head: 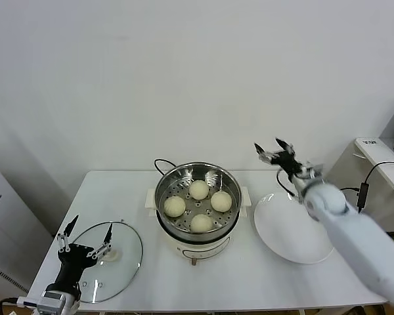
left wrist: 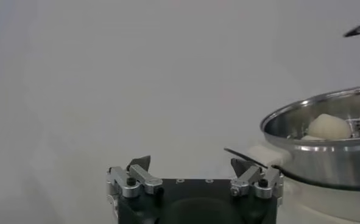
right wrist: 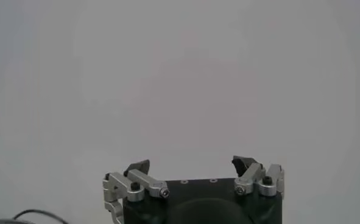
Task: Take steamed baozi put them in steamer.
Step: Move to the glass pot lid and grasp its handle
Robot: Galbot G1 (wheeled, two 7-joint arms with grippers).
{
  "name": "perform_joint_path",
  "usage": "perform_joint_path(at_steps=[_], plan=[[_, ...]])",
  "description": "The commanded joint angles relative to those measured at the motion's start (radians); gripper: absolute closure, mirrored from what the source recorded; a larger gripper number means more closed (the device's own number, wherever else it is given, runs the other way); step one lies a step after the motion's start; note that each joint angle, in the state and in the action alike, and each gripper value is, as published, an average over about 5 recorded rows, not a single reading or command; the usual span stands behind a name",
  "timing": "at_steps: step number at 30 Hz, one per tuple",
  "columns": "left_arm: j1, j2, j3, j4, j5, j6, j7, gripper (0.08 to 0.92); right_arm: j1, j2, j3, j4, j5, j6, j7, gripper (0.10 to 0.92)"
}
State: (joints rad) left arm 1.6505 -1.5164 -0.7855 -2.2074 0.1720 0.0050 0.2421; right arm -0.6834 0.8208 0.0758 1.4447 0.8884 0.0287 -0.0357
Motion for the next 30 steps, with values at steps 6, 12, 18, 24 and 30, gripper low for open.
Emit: perform_joint_path(at_steps=[6,12,18,24,30], plan=[[0.018,-0.001,-0.018,0.022,0.084,-0.039,-0.001,0.177,-1.032,0.414,0.812,0.451,-0.265,0.037,-0.079,0.203],[0.015,0.008,-0.032,0.089,0.221,-0.173,-0.016,0.177,-1.117,0.515,0.846,0.516,-0.288,0.025,-0.084,0.203],[0.031,0.09,-0.085,0.241,0.552,-0.471,-0.132,0.177,-1.135,0.534,0.842,0.53,-0.303,0.025,-0.083,0.203],[0.072,0.159,-0.109,0.387,0.93,-0.635,-0.383,0.177,-1.139,0.55,0.824,0.544,-0.313,0.026,-0.058,0.203],[0.031,0.153,-0.105,0.496,1.221,-0.64,-0.539,0.177,-1.148,0.562,0.808,0.556,-0.333,0.029,-0.053,0.203]])
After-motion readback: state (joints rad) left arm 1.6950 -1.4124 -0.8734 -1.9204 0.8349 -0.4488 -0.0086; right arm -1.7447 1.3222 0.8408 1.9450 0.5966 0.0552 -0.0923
